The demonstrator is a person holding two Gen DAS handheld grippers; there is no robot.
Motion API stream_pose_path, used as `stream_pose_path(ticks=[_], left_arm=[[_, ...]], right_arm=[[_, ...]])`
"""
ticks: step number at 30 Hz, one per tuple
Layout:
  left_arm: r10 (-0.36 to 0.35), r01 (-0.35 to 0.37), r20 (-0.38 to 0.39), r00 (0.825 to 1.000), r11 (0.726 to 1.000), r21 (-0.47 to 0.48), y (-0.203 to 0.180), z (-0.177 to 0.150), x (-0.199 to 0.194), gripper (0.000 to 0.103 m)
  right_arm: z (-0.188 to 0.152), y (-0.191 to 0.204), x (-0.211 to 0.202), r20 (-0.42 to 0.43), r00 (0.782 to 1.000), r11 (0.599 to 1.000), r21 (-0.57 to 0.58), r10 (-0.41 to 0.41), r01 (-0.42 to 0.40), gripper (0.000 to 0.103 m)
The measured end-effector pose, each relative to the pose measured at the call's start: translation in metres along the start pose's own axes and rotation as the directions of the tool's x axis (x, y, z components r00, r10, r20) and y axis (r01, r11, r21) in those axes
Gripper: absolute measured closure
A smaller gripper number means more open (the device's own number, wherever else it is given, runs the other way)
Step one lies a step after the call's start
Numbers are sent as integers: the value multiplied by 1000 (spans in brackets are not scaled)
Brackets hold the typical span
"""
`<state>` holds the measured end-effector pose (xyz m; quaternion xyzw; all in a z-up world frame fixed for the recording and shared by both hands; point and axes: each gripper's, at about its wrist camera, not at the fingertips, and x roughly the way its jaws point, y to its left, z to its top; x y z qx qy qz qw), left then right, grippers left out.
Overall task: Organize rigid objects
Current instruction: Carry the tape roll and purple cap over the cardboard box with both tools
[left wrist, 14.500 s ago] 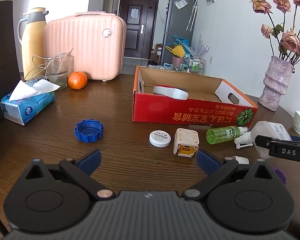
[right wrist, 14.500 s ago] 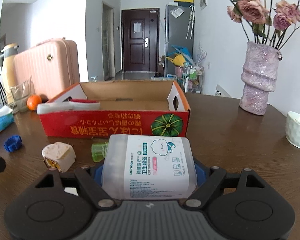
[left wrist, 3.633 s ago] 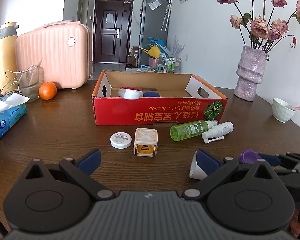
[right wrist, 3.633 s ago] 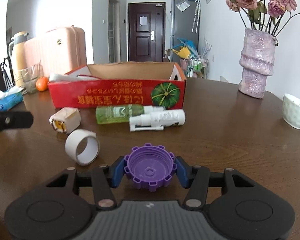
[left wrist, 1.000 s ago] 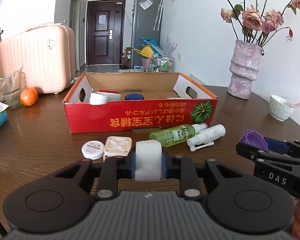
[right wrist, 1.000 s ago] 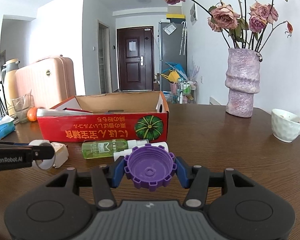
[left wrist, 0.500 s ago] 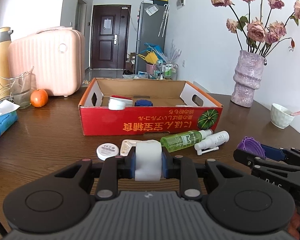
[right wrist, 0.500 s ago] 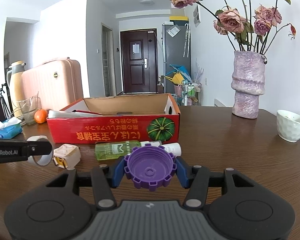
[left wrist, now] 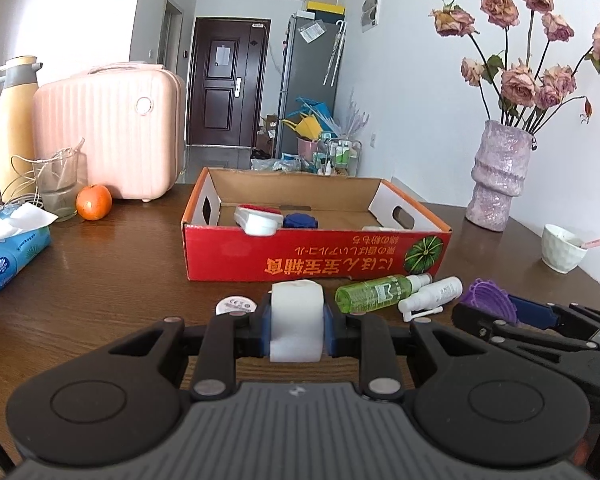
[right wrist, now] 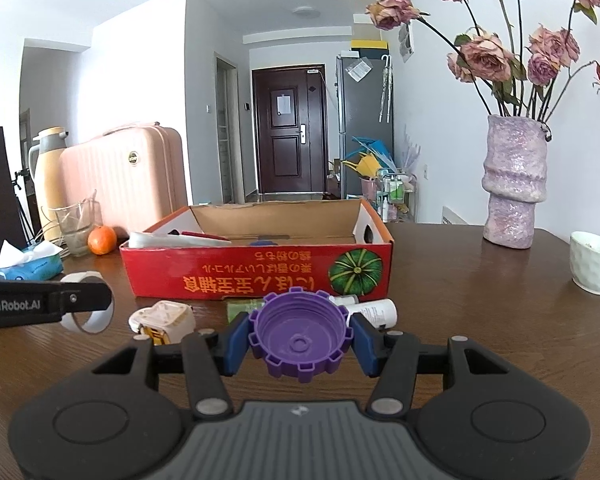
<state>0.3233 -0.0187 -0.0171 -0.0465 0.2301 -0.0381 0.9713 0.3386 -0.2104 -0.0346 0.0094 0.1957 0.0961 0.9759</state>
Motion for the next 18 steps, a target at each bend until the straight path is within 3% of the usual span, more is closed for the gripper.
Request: stream_pose_path(ticks=[18], left_arm=[[8,-7,87,996,1000,-14,-3,34,0,78]], right_arm=[[36,21,17,61,998,1000,-14,8,-7,50]])
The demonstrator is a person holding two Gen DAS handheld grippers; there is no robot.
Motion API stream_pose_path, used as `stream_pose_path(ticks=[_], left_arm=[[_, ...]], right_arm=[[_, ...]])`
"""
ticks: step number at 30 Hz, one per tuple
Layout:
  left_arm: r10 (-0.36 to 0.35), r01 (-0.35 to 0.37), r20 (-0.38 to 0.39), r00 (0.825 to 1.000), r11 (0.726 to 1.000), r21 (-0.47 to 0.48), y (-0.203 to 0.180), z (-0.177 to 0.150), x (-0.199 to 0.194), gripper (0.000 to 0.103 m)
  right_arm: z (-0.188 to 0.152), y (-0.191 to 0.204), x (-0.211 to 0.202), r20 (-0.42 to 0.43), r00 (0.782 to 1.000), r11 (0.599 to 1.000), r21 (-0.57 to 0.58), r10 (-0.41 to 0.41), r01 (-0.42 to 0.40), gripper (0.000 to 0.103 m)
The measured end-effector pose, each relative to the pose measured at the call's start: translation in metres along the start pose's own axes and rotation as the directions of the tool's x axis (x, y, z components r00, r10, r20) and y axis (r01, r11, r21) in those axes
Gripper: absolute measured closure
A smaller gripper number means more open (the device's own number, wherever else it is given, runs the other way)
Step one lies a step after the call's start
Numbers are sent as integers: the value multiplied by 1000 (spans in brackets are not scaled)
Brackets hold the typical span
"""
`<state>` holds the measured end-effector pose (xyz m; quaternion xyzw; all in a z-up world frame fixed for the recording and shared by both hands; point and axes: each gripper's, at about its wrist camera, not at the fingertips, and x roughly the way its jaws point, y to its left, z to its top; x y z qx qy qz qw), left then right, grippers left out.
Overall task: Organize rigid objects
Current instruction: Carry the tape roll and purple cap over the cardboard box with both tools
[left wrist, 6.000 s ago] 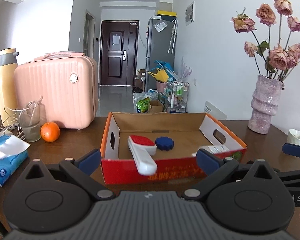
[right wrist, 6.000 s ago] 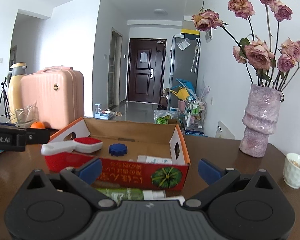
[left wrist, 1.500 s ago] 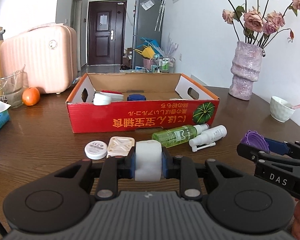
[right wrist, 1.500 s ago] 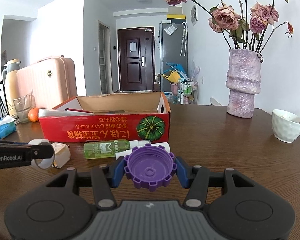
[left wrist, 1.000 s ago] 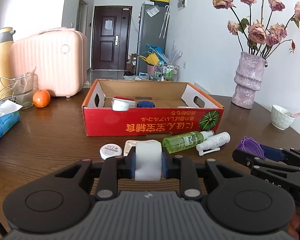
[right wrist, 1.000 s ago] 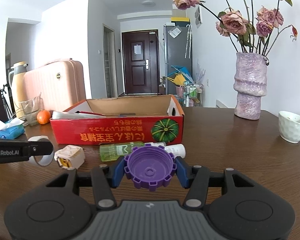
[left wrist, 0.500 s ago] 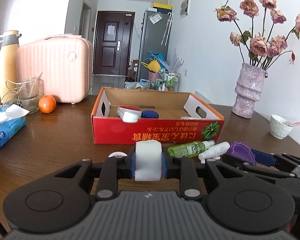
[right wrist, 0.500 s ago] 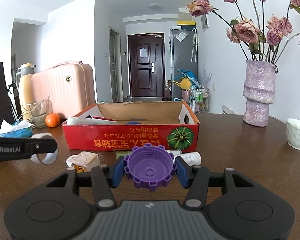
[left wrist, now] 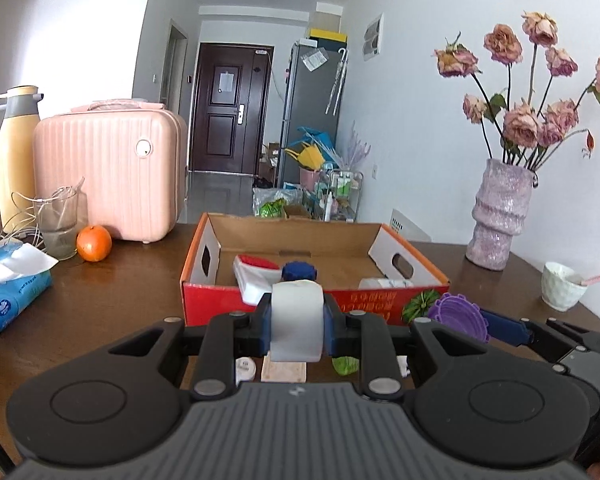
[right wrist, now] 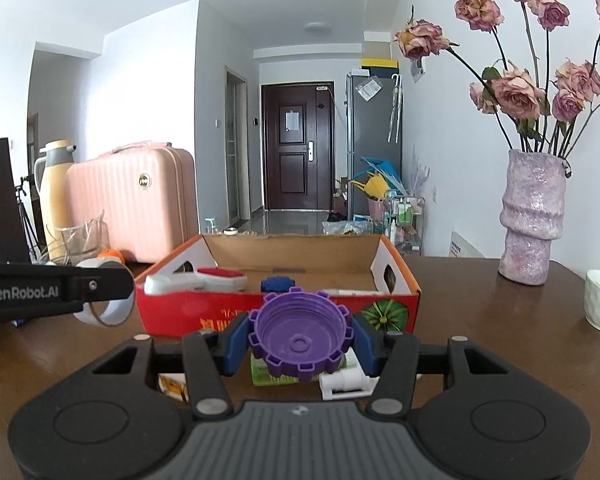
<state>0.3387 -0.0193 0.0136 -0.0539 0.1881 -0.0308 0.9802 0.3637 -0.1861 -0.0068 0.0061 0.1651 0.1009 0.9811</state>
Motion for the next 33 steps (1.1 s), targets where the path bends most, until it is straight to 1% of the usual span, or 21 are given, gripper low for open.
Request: stream_pose_path(ticks=[14,23,33], left_arm=[[30,-28,40,999,999,-43,0,23,27,78],[34,-31,47,998,998,-56,0,33,48,78],[41,-39,44,998,998,-57,-10,39,72,78]], right_arm=[[24,-2,32,48,999,999,54,-1,-1,50],[29,-7,51,45,999,999,51,-13,10,50],[34,-14,68,41,999,998,59,-14,11,50]])
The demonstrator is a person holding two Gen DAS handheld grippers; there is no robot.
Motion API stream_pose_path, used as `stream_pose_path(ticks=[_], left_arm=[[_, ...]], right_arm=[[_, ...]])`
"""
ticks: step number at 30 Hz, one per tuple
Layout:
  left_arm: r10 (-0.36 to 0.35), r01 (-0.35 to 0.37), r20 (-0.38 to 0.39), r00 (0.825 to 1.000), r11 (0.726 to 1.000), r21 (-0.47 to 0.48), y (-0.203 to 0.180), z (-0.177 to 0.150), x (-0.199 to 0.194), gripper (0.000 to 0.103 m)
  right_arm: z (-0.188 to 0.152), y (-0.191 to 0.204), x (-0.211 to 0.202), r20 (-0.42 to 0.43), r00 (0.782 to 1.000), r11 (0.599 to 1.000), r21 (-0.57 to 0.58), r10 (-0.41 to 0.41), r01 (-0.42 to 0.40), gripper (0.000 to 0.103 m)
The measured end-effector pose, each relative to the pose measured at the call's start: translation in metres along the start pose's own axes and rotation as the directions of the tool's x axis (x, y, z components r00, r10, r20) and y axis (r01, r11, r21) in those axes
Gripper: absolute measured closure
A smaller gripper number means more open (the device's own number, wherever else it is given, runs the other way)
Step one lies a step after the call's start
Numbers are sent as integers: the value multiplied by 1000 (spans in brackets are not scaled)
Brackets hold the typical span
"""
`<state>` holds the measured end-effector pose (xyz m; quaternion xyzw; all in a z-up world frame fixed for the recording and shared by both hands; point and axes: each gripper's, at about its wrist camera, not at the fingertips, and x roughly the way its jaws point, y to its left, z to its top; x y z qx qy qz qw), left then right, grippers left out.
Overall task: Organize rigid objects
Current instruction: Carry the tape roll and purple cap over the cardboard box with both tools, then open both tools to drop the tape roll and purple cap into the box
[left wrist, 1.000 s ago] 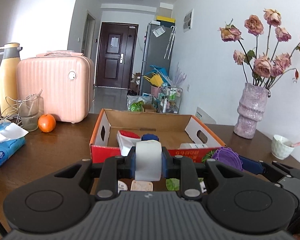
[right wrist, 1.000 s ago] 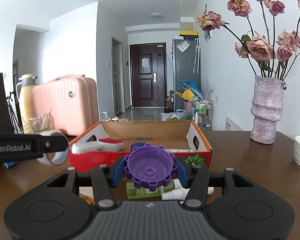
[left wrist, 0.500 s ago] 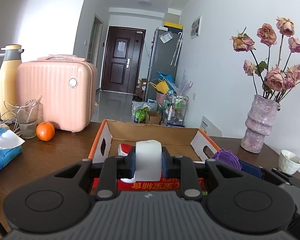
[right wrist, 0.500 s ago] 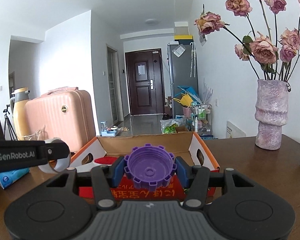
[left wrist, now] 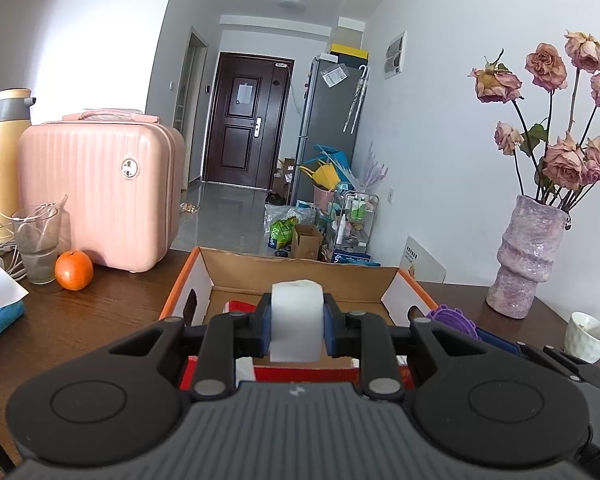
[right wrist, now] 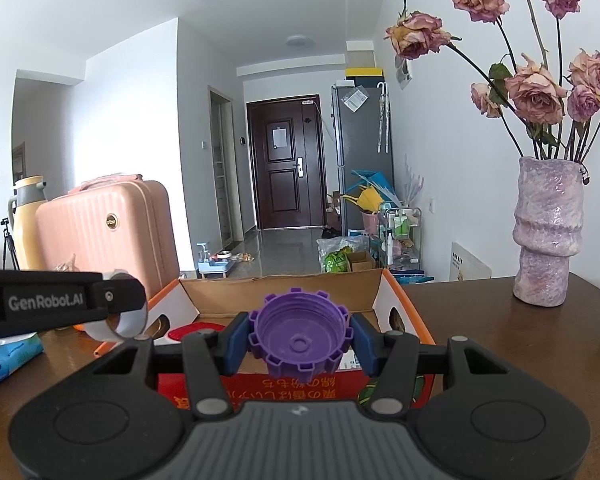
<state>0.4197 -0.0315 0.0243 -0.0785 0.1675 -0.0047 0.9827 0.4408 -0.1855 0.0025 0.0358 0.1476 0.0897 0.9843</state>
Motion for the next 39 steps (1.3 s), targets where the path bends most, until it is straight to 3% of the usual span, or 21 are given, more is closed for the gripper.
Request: stream_pose_path(ticks=[39], left_arm=[[40,-41,-62,997,999,-4,-3,17,97,78]], right_arm=[[16,-11,87,-40,999,1000,-12,-23,23,50]])
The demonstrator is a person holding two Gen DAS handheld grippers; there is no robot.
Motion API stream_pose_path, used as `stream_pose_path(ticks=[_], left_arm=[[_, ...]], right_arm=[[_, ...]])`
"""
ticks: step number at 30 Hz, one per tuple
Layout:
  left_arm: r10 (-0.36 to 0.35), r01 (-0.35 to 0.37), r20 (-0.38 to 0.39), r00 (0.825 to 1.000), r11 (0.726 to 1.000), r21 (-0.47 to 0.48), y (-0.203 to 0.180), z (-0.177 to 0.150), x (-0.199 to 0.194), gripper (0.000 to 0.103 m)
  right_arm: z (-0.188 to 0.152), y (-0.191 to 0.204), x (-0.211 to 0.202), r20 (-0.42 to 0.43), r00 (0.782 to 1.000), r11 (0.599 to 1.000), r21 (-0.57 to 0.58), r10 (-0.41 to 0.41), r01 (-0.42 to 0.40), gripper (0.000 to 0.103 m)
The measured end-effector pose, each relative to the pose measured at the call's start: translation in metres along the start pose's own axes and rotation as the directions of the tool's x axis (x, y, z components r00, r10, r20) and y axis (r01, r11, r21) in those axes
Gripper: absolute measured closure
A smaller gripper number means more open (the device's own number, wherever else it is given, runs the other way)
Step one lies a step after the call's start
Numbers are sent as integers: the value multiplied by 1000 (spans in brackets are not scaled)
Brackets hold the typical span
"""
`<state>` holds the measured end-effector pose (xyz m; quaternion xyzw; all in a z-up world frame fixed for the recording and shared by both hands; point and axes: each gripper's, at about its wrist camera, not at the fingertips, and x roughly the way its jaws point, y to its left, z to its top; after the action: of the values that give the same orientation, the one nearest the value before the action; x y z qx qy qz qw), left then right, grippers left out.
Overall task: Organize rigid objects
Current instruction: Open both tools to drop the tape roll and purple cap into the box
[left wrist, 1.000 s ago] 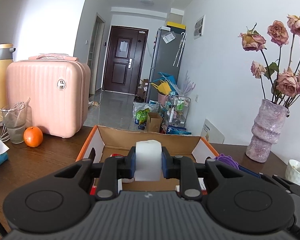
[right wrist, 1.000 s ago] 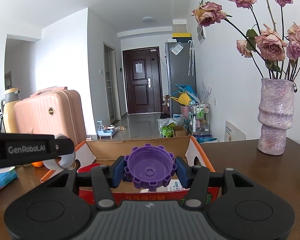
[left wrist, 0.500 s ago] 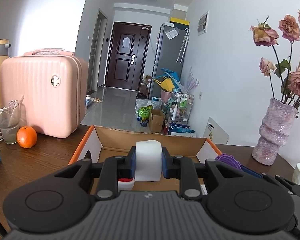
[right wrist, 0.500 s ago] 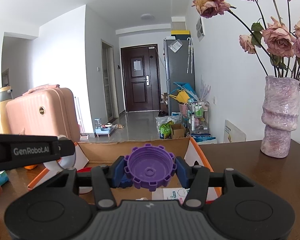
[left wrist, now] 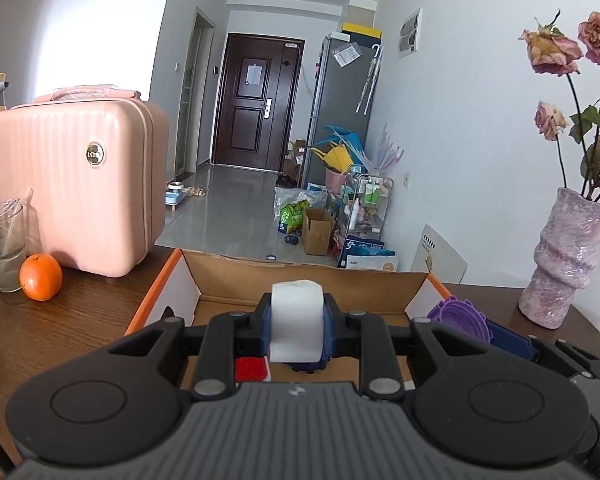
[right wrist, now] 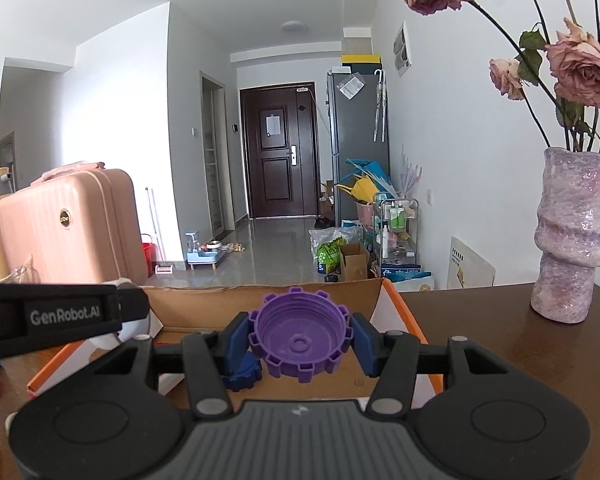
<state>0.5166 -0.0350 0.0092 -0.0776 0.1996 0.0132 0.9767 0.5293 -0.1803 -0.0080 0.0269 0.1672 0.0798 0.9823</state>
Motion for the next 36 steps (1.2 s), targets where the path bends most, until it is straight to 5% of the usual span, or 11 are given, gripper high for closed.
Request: stream_pose_path(ticks=[31,33,34,36], left_arm=[[89,-87,-84,992,996,37,5,7,41,78],[86,-83,-89,992,996,35,6,7,41,68],[89,-87,-89,992,996,33,7,7,40,49],[105,-103,-75,992,994,27,8,8,38,26]], right_arm=[[-1,9,28,-46,999,998,-59,11,-14,50],[-1,8,28,-61,998,998,-58,14,-17,49],[0,8,29,-67,998,998,-58,8,-12,41],[0,6,29,-66,998,999,-53,-7,4,19]])
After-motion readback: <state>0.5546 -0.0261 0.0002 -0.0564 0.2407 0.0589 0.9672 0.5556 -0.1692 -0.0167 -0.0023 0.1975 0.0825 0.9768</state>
